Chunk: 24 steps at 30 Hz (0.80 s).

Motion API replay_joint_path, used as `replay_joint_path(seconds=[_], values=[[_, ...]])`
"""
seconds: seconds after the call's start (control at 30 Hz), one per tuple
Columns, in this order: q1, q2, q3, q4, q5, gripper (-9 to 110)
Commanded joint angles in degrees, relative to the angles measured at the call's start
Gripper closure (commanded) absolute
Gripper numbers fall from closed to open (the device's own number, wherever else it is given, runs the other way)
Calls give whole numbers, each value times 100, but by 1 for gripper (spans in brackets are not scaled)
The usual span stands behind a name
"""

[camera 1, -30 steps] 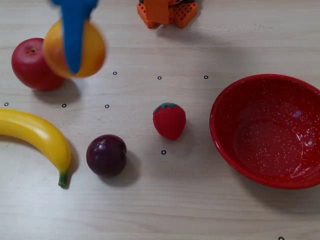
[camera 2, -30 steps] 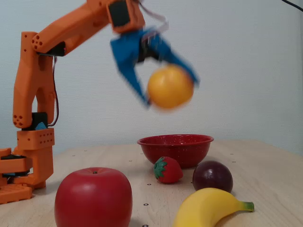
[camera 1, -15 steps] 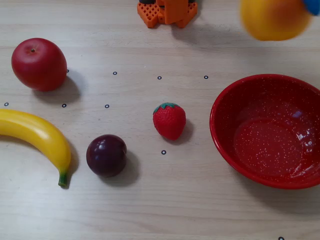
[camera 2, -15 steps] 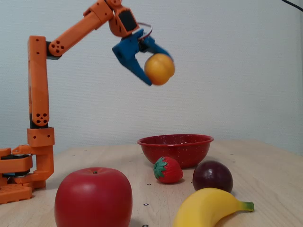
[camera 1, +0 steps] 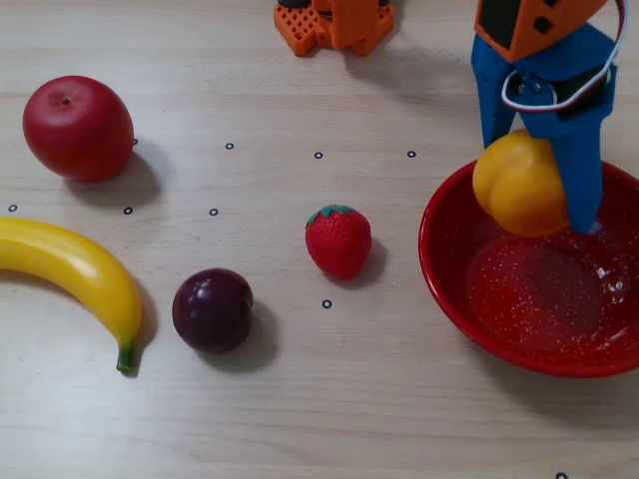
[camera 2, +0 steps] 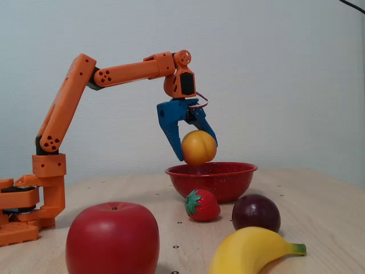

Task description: Put the peach in the red bowl.

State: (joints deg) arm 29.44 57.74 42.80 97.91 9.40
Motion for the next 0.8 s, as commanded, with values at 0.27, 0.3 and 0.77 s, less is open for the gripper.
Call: replay_joint_path(seconds=[0.27,0.3,0.77], values=[[-53,782,-756,62,220,50],[-79,817,-747,26,176,50],[-1688,3964,1828,-1090,-132,101]])
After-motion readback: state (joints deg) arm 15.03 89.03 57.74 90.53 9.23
